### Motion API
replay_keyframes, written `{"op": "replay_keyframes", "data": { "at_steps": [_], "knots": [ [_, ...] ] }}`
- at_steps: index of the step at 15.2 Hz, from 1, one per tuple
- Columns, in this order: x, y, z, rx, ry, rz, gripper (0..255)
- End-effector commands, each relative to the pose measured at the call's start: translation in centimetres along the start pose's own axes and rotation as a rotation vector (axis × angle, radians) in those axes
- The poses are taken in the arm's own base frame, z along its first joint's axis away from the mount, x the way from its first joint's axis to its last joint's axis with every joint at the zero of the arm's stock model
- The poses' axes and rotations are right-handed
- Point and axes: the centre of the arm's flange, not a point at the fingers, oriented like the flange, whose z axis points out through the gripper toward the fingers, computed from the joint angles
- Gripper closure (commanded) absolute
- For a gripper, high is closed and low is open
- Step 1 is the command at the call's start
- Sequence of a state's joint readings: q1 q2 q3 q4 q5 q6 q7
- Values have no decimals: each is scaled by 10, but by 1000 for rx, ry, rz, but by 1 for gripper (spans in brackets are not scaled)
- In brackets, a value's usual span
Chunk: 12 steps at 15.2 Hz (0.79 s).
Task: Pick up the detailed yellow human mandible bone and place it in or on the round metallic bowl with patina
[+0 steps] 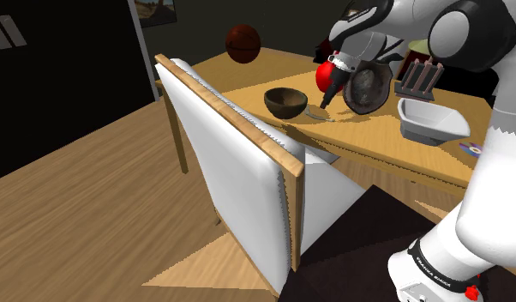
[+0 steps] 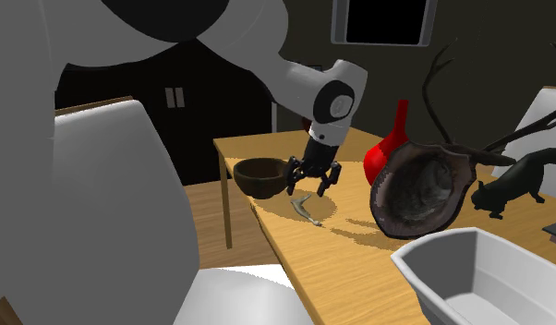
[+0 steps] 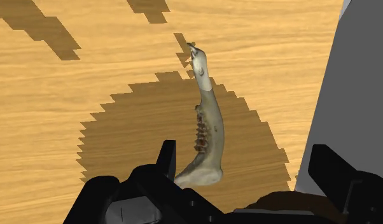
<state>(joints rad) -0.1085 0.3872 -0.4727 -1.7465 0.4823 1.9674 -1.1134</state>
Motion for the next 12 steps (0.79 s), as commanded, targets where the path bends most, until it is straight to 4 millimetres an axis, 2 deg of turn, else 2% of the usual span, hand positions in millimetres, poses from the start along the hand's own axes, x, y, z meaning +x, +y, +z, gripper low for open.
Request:
{"op": "replay_keyframes", "data": {
  "at_steps": [1,4,12],
  "knots": [
    [0,1,11,1,1,-1,0],
    [0,1,30,1,1,-1,0],
    [0,1,30,1,1,-1,0]
  ]
}}
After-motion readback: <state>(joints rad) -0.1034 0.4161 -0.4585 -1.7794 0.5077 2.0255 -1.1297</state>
